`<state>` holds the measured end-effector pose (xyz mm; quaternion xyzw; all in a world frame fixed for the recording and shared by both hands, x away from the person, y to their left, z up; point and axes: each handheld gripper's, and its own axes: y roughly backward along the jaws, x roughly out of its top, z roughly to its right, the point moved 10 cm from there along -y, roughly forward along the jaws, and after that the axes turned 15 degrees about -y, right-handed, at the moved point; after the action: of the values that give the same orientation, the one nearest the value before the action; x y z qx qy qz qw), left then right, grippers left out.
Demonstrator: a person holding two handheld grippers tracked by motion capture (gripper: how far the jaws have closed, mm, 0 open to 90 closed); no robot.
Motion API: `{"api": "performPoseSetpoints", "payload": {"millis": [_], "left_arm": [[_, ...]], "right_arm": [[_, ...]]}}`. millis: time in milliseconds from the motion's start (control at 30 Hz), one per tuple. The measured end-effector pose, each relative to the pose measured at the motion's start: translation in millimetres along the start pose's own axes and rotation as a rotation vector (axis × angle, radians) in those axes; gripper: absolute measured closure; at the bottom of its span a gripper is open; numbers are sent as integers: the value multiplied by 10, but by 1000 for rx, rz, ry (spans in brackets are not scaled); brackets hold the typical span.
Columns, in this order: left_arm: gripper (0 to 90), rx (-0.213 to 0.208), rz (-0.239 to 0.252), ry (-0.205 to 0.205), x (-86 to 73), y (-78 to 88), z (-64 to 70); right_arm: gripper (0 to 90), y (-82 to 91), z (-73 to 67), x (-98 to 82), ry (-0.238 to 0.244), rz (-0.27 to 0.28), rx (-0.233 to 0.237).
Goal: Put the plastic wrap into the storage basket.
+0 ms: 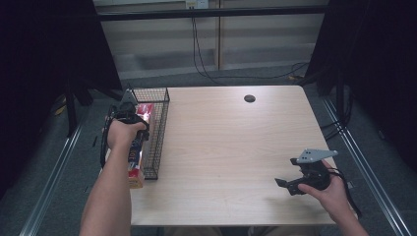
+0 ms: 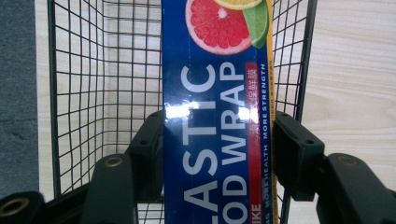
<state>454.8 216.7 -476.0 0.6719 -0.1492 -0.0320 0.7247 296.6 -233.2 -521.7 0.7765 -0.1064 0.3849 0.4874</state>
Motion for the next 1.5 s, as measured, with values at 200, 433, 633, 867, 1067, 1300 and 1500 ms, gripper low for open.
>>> {"api": "performPoseSetpoints", "payload": {"millis": [200,433,633,867,1067,1300,1500], "left_arm": [[435,0,5,7,6,-13,-4],[435,-1,-1,6,0,-20,-19],[434,-2,1,12,3,-30,-16],[434,-8,2,19,2,-47,-13],[433,-6,0,10,-1,-58,-21],[431,-6,1,16,-11,-74,-28],[430,-12,-10,10,-23,-93,-27]], "right_arm": [[65,2,0,3,-1,2,1],[65,2,-1,1,-1,1,2],[65,5,5,3,-1,1,-2],[66,4,-2,1,-2,2,1],[66,-1,-3,-2,-1,-2,1],[66,3,-3,-1,-3,0,1],[66,5,-4,0,-3,1,1]]}}
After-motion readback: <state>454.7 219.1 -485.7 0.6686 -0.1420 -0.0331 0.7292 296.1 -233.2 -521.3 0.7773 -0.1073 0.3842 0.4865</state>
